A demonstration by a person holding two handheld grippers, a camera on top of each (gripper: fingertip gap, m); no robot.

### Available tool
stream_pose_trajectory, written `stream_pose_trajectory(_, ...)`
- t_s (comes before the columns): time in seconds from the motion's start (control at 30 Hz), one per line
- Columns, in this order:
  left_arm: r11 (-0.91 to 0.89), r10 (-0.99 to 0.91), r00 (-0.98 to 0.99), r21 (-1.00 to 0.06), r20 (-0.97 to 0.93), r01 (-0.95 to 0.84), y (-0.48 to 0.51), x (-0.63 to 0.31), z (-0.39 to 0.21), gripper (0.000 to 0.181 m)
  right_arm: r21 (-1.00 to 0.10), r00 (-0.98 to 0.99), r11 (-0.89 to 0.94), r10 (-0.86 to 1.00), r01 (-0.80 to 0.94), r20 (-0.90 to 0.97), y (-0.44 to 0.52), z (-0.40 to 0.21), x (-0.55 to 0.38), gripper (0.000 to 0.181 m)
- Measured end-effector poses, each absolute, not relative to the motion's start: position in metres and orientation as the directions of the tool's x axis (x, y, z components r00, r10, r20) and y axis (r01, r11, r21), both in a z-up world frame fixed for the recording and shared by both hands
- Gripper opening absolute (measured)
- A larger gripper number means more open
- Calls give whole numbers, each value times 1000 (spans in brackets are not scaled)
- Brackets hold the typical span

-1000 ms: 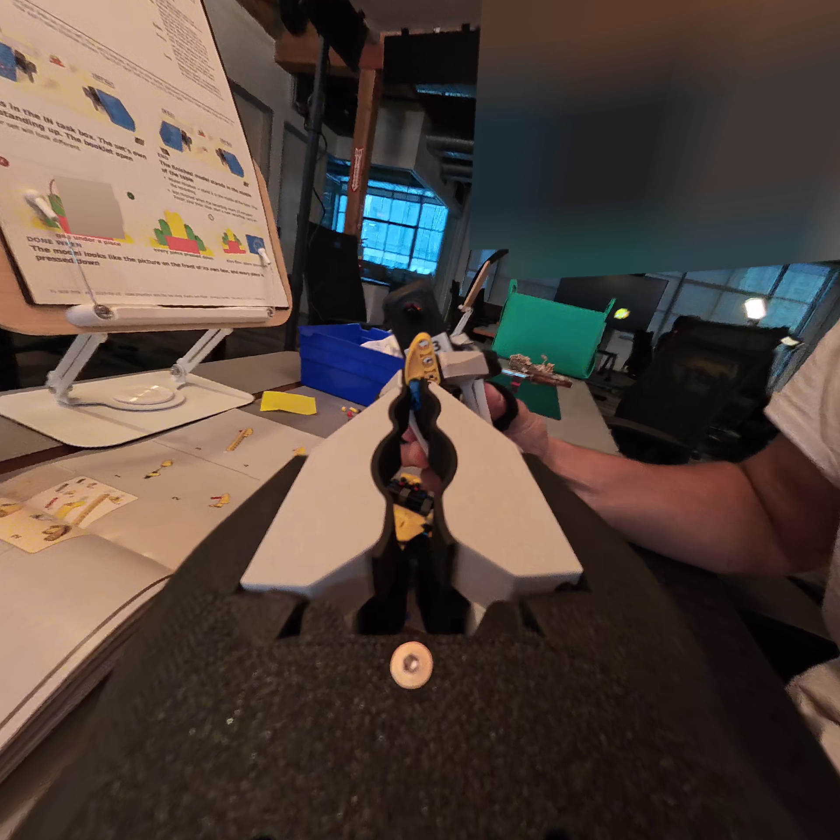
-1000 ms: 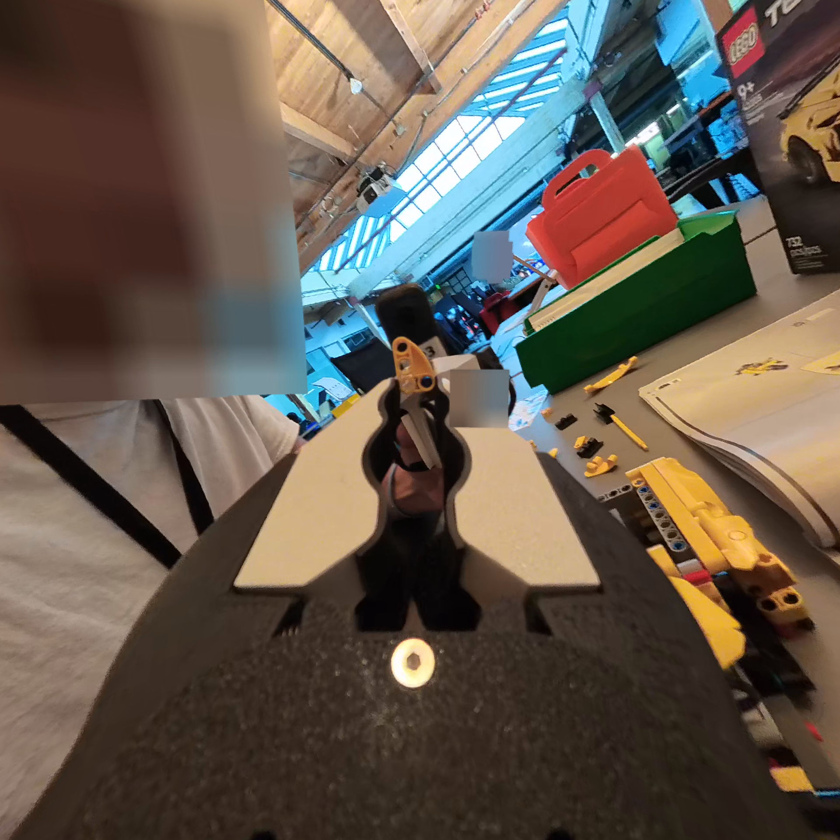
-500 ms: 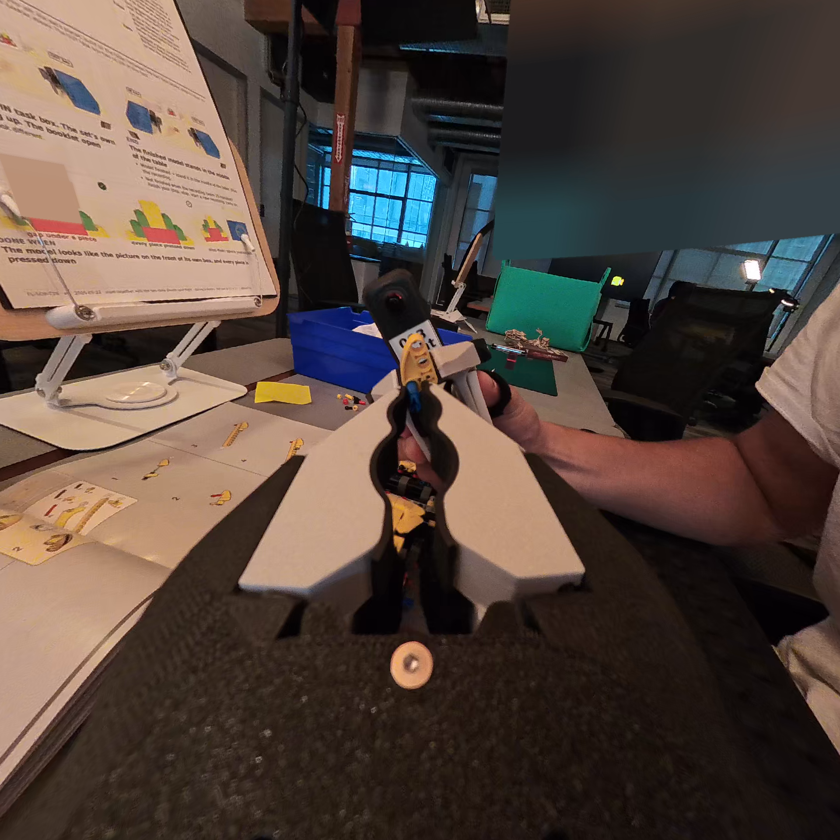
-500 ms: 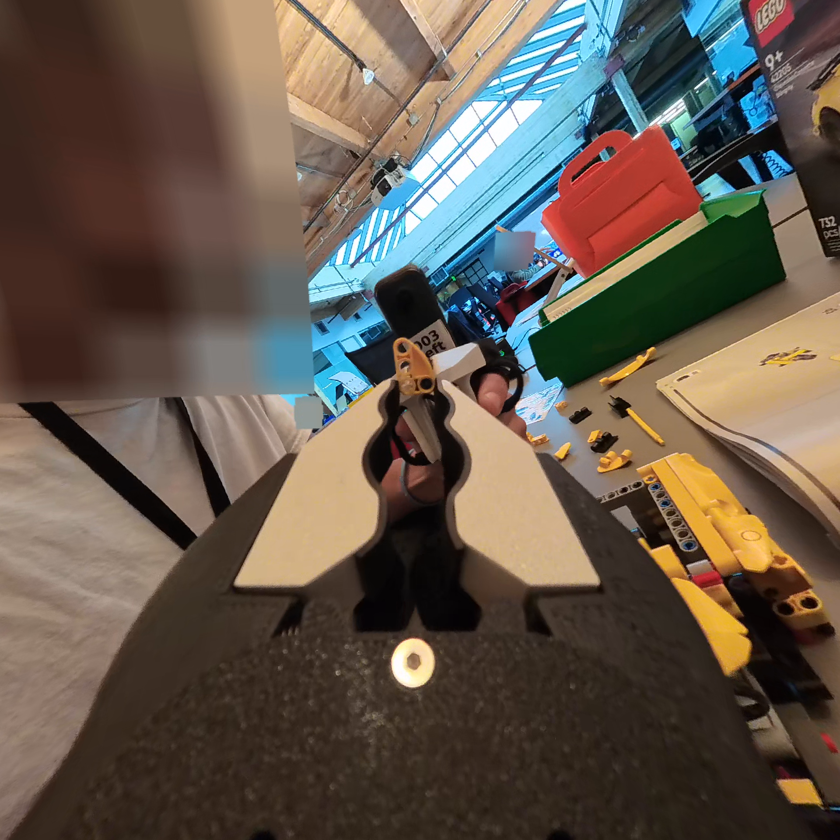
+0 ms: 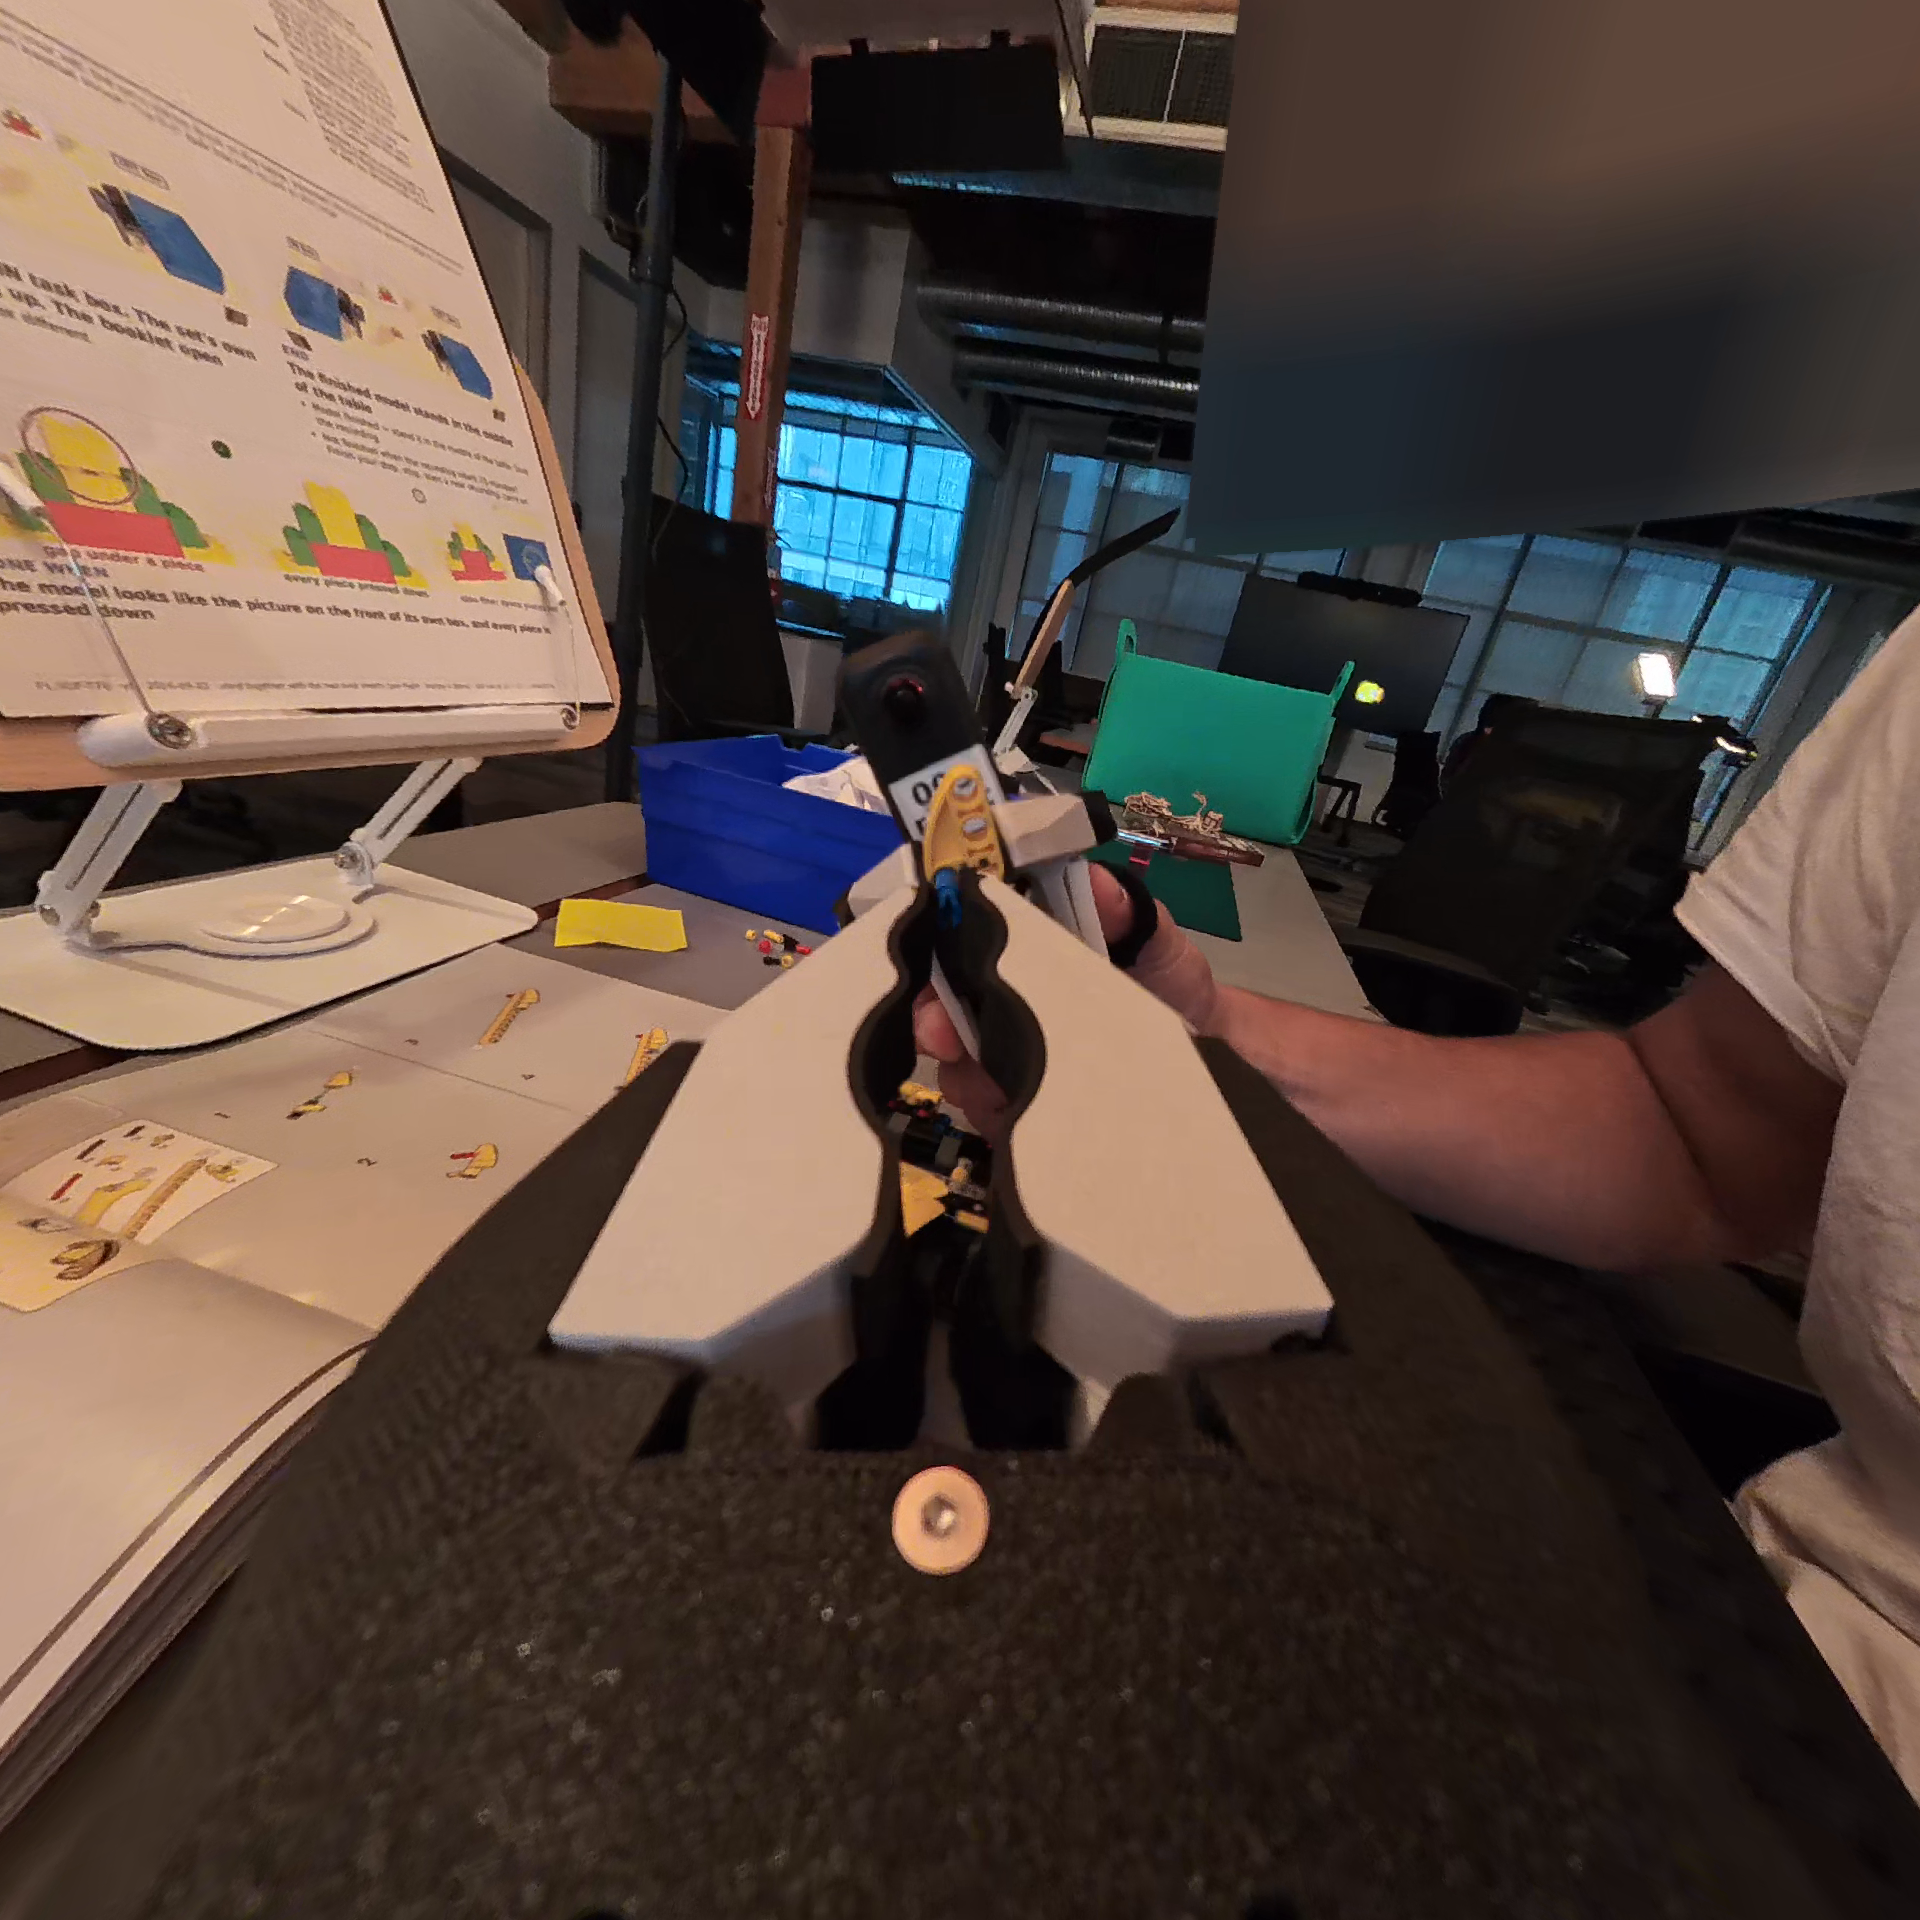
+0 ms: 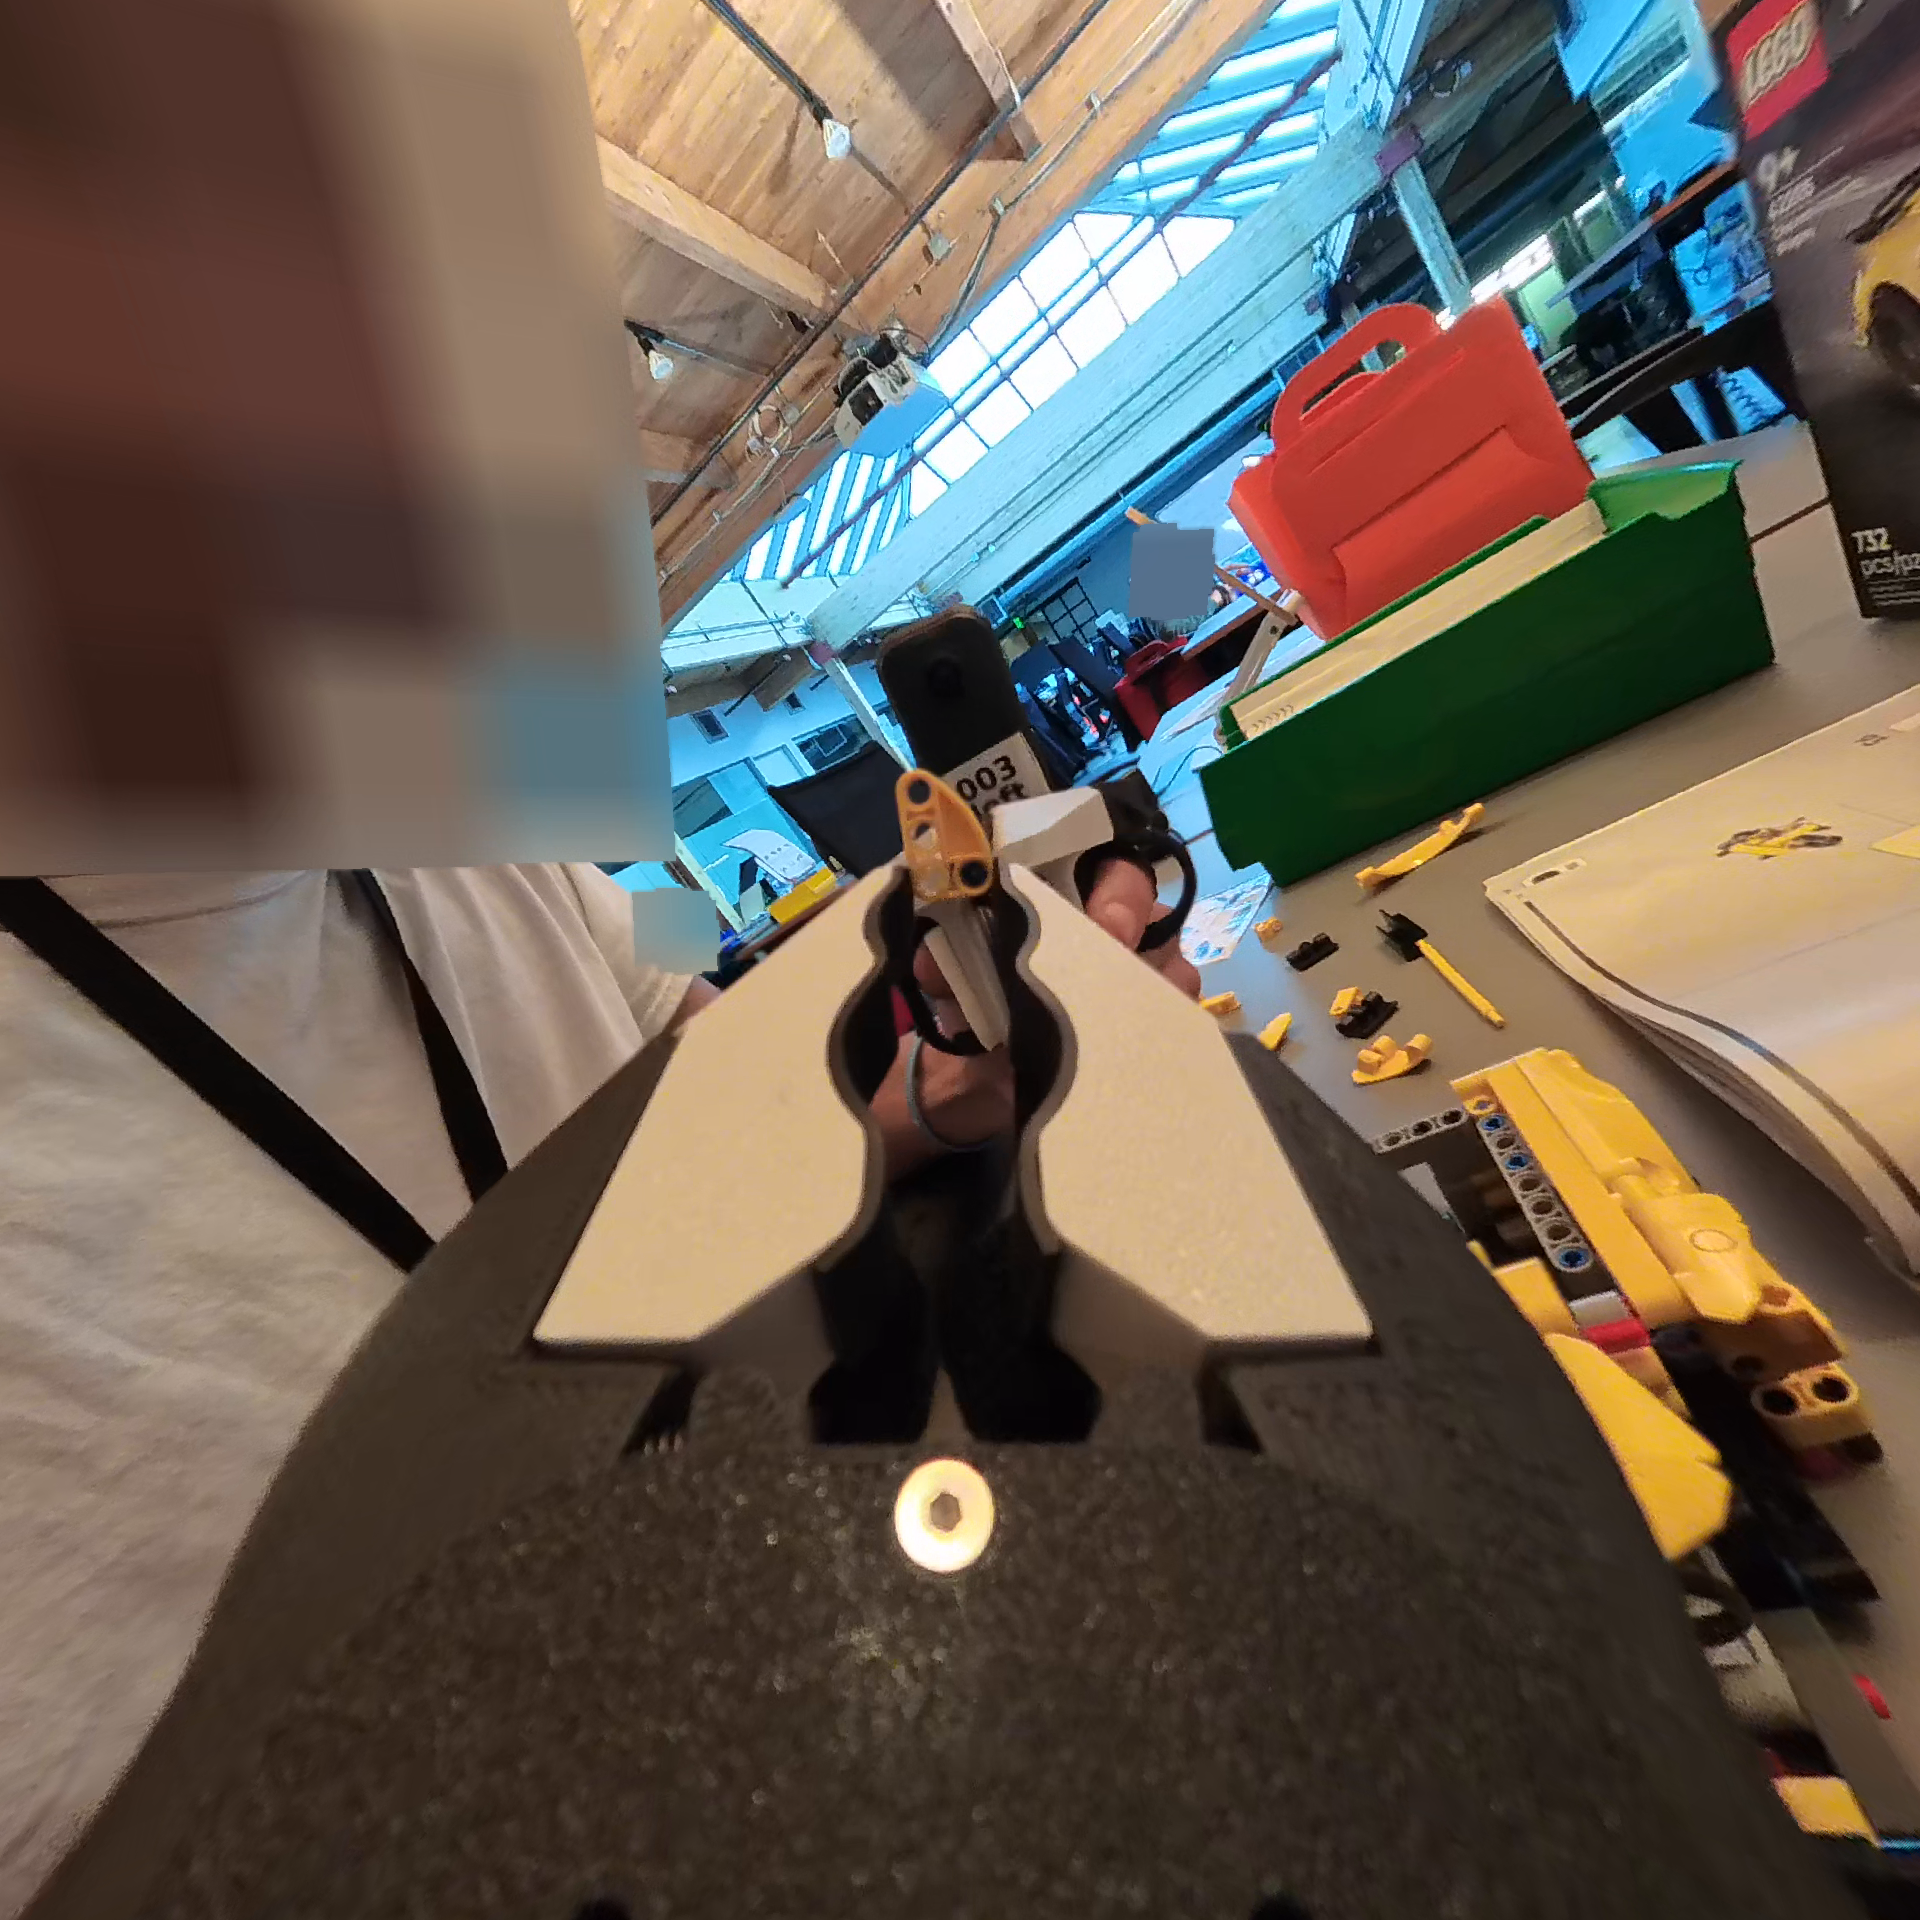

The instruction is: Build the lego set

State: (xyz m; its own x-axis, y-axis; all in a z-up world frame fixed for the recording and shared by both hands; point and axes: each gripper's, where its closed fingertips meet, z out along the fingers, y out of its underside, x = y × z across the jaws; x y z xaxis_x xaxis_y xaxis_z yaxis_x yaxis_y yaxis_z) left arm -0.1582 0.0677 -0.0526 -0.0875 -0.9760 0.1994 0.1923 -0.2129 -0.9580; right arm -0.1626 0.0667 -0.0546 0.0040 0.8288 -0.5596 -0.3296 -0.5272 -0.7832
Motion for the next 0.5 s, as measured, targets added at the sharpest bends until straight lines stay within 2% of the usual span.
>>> stream_pose_trajectory(0.3,-219,-973,-118,-960,201,172,63,-160,-55,4,-791,-4,-532,831,-302,-557,62,-56,-166,14)
stream_pose_trajectory(0.47,-217,-972,-119,-969,203,121,66,-156,-62,4,-864,129,-458,863,-207,-489,66,-63,-162,14)
stream_pose_trajectory(0.5,-206,-974,-122,-973,193,102,65,-155,-64,4,-888,172,-423,875,-180,-452,67,-65,-161,21)
